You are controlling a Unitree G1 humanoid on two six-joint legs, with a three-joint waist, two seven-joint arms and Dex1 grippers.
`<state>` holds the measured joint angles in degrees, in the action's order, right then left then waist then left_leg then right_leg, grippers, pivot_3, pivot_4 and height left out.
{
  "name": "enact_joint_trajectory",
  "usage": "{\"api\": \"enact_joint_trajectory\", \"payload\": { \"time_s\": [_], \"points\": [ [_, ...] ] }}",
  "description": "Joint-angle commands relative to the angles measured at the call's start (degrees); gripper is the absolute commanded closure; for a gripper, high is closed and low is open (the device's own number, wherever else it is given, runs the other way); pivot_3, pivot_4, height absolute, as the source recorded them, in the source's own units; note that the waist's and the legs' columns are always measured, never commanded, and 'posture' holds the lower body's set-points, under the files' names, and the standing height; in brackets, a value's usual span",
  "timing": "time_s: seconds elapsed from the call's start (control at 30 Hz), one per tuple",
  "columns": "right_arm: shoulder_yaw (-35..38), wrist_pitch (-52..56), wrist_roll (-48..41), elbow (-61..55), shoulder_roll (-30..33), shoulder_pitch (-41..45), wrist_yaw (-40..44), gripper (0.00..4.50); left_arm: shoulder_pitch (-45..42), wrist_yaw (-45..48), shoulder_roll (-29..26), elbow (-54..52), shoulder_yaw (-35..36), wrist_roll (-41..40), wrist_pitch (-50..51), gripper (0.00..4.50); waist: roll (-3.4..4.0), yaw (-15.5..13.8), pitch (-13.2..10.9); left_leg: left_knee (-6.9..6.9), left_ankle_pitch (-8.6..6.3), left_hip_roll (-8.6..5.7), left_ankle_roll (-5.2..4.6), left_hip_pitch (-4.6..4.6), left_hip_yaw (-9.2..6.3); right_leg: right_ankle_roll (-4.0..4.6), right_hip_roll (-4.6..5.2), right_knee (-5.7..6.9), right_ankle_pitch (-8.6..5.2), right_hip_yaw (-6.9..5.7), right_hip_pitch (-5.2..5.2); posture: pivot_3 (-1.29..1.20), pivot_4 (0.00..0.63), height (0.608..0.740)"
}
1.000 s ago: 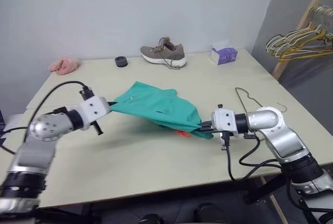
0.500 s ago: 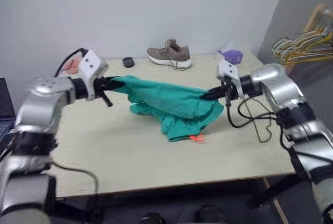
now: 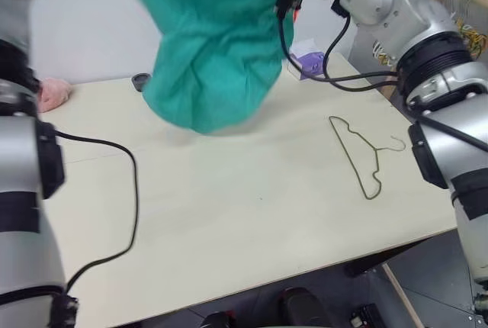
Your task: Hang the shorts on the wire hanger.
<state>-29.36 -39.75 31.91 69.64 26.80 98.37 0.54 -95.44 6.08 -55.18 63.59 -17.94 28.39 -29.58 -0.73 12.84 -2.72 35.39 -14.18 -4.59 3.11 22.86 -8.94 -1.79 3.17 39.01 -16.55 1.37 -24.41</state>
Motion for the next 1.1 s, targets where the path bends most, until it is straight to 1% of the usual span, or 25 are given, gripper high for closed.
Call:
{"api": "enact_joint_trajectory", "payload": {
  "time_s": [0.03,0.07,0.1,0.13,0.17,0.23,0.27,0.3,0.33,0.37,0.4,0.43,0.47,0.53,0.6,0.63,0.67,0.7,0.77,0.8,0.83,0.93,1.1],
  "points": [
    [-1.52,-7.98,3.13,-2.90,1.23,-6.21,-2.51,4.50,4.01,-0.14,-4.68,-5.45,-1.93,5.33,-5.92,4.49,0.02,-0.26,0.02,-0.21,-0.01,-0.02,0.00,-0.08,0.02,0.00,0.01,0.05,-0.01,0.01,0.05,-0.12,0.000,0.740],
    [-1.88,-9.73,3.43,-3.85,1.43,-9.22,-1.50,4.50,7.63,2.19,-5.77,-7.07,-1.65,4.83,-6.36,4.49,0.05,-0.39,0.07,-0.18,0.02,-0.05,-0.04,-0.21,0.05,0.01,0.00,0.14,0.02,0.06,0.18,-0.12,0.000,0.740],
    [-2.34,-11.45,3.69,-5.05,1.62,-12.64,-0.39,4.50,12.37,4.97,-6.85,-9.13,-1.11,3.68,-6.26,4.49,0.06,-0.71,0.03,-0.15,0.05,-0.10,-0.12,-0.66,0.15,-0.01,0.00,0.28,0.03,0.15,0.54,-0.12,0.000,0.740],
    [-2.38,-12.71,3.57,-6.17,1.74,-15.48,0.68,4.50,16.69,7.41,-7.64,-11.06,-0.26,2.20,-5.94,4.49,0.10,-0.88,0.01,-0.12,-0.04,-0.15,-0.43,-1.27,0.27,-0.07,0.00,0.43,0.00,0.22,1.10,-0.12,0.000,0.740],
    [-3.55,-14.51,3.66,-8.27,1.87,-20.81,2.97,4.50,26.67,12.59,-8.16,-15.10,1.97,-3.16,-3.14,4.49,0.18,-0.94,-0.06,-0.15,-0.01,-0.20,-0.53,-1.76,0.40,-0.40,-0.01,0.55,-0.15,0.35,1.48,-0.11,0.000,0.740],
    [-4.49,-16.73,2.26,-12.50,1.86,-29.56,7.16,4.50,45.25,20.62,-8.62,-24.49,6.47,-13.13,3.05,4.49,0.42,-0.93,0.12,-0.18,0.09,-0.18,-0.66,-2.51,0.48,-0.44,-0.04,0.58,-0.15,0.46,2.19,-0.12,0.000,0.740],
    [-5.05,-17.14,1.92,-15.41,2.15,-33.58,9.46,4.50,56.15,24.87,-8.22,-31.64,9.47,-19.62,9.21,4.49,0.42,-0.76,0.10,-0.18,0.09,-0.11,-0.67,-3.12,0.62,-0.44,-0.05,0.69,-0.16,0.61,2.71,-0.12,0.000,0.740],
    [-4.98,-17.19,1.10,-18.06,2.37,-36.57,11.36,4.50,64.84,27.67,-7.84,-38.16,12.04,-24.58,14.81,4.49,0.38,-0.39,0.10,-0.14,0.09,-0.06,-0.67,-3.44,0.67,-0.43,-0.11,0.76,-0.16,0.64,2.98,-0.12,0.000,0.740],
    [-4.89,-16.94,0.23,-20.64,2.62,-39.22,13.47,4.50,72.41,29.67,-7.83,-44.04,14.29,-27.84,19.84,4.49,0.29,-0.04,0.10,-0.19,0.09,0.06,-0.67,-3.58,0.78,-0.40,-0.19,0.75,-0.14,0.77,3.04,-0.12,0.000,0.740],
    [-5.12,-16.65,-0.45,-23.61,3.16,-42.13,16.20,4.50,80.90,31.64,-8.00,-50.25,16.40,-30.78,24.73,4.49,0.18,0.03,0.04,-0.11,0.09,0.14,-0.67,-3.53,0.84,-0.37,-0.28,0.89,-0.14,0.90,2.89,-0.12,0.000,0.740],
    [-5.16,-16.28,-1.80,-26.36,3.62,-44.76,19.12,4.50,88.09,33.66,-8.24,-55.71,18.15,-33.57,29.53,4.49,0.10,0.14,0.09,0.26,0.06,0.21,-0.64,-3.26,0.78,-0.31,-0.39,1.04,-0.12,0.86,2.63,-0.12,0.000,0.740],
    [-5.36,-15.97,-3.10,-28.92,4.22,-46.99,22.18,4.50,93.93,35.52,-8.54,-60.29,19.73,-35.87,33.75,4.49,0.01,0.26,0.14,0.59,-0.02,0.33,-0.57,-2.77,0.72,0.11,-0.53,1.17,0.14,0.88,2.19,-0.12,0.000,0.740],
    [-5.70,-15.33,-4.94,-31.78,5.04,-49.25,25.77,4.50,99.04,37.05,-8.59,-64.18,21.60,-37.95,37.46,4.49,-0.09,0.16,0.20,0.71,-0.07,0.39,-0.52,-2.41,0.65,0.18,-0.60,1.22,0.18,0.85,1.93,-0.12,0.000,0.740],
    [-6.37,-13.55,-9.21,-36.77,6.72,-52.81,32.91,4.50,106.80,40.62,-9.44,-69.69,24.28,-40.56,42.62,4.49,-0.17,-0.59,0.24,0.72,-0.09,0.40,-0.51,-2.24,0.62,0.19,-0.60,1.19,0.18,0.78,1.82,-0.12,0.000,0.740],
    [-7.24,-10.91,-13.48,-40.95,8.74,-55.60,40.30,4.50,112.36,44.23,-10.24,-73.57,26.21,-42.66,46.26,4.49,-0.16,-1.70,0.24,0.72,-0.09,0.44,-0.52,-2.43,0.50,0.21,-0.64,0.94,0.18,0.61,2.20,-0.12,0.000,0.740],
    [-8.39,-8.82,-16.83,-43.80,10.79,-57.32,45.96,4.50,115.34,46.39,-11.05,-75.35,26.95,-43.27,47.37,4.49,-0.13,-2.06,0.21,0.69,-0.10,0.44,-0.53,-2.72,0.53,-0.02,-0.67,0.83,0.03,0.62,2.49,-0.12,0.000,0.740],
    [-9.11,-6.54,-19.64,-46.38,12.55,-58.76,50.91,4.50,117.36,47.99,-11.56,-76.79,27.67,-43.60,48.01,4.49,-0.04,-2.84,0.16,0.66,-0.15,0.44,-0.59,-3.01,0.54,0.00,-0.67,0.66,-0.02,0.60,2.89,-0.12,0.000,0.740],
    [-9.97,-3.70,-23.18,-50.04,15.35,-60.75,56.40,4.50,119.45,49.78,-11.99,-78.75,28.57,-44.64,49.20,4.49,0.00,-3.47,0.13,0.65,-0.32,0.44,-0.79,-3.38,0.54,0.06,-0.67,0.39,-0.05,0.56,3.36,-0.12,0.000,0.740],
    [-9.93,2.10,-27.92,-56.19,19.02,-63.85,63.19,4.50,121.15,51.68,-12.36,-81.68,29.46,-45.75,51.14,4.49,0.02,-4.81,0.04,0.65,-0.41,0.44,-0.86,-3.67,0.49,0.32,-0.66,0.06,-0.21,0.57,3.89,-0.12,0.000,0.740],
    [-9.67,4.56,-29.40,-58.53,20.15,-64.89,65.41,4.50,121.37,52.24,-12.43,-82.57,29.64,-46.02,51.96,4.49,-0.01,-5.33,0.03,0.63,-0.47,0.43,-0.88,-3.94,0.51,0.36,-0.68,-0.06,-0.25,0.65,4.19,-0.12,0.000,0.740],
    [-9.16,6.99,-30.48,-60.61,20.81,-65.84,66.93,4.50,121.25,52.71,-12.44,-83.32,29.58,-46.16,52.62,4.49,-0.05,-5.91,0.04,0.67,-0.51,0.42,-0.87,-3.98,0.48,0.42,-0.68,-0.06,-0.29,0.64,4.28,-0.12,0.000,0.740],
    [-7.88,12.44,-31.76,-64.86,21.11,-67.80,69.01,4.50,120.12,53.51,-12.05,-85.15,28.76,-46.36,54.64,4.49,-0.10,-6.64,0.07,0.68,-0.51,0.45,-0.87,-4.04,0.57,0.43,-0.69,-0.04,-0.29,0.71,4.27,-0.13,0.000,0.740],
    [-6.77,18.87,-31.18,-68.26,20.47,-69.34,71.01,4.50,119.34,54.86,-11.12,-86.55,27.10,-45.71,55.18,4.49,-0.09,-6.81,0.07,0.67,-0.56,0.58,-0.77,-4.05,0.70,0.42,-0.78,-0.03,-0.29,0.72,4.20,-0.14,0.000,0.740]
  ]
}}
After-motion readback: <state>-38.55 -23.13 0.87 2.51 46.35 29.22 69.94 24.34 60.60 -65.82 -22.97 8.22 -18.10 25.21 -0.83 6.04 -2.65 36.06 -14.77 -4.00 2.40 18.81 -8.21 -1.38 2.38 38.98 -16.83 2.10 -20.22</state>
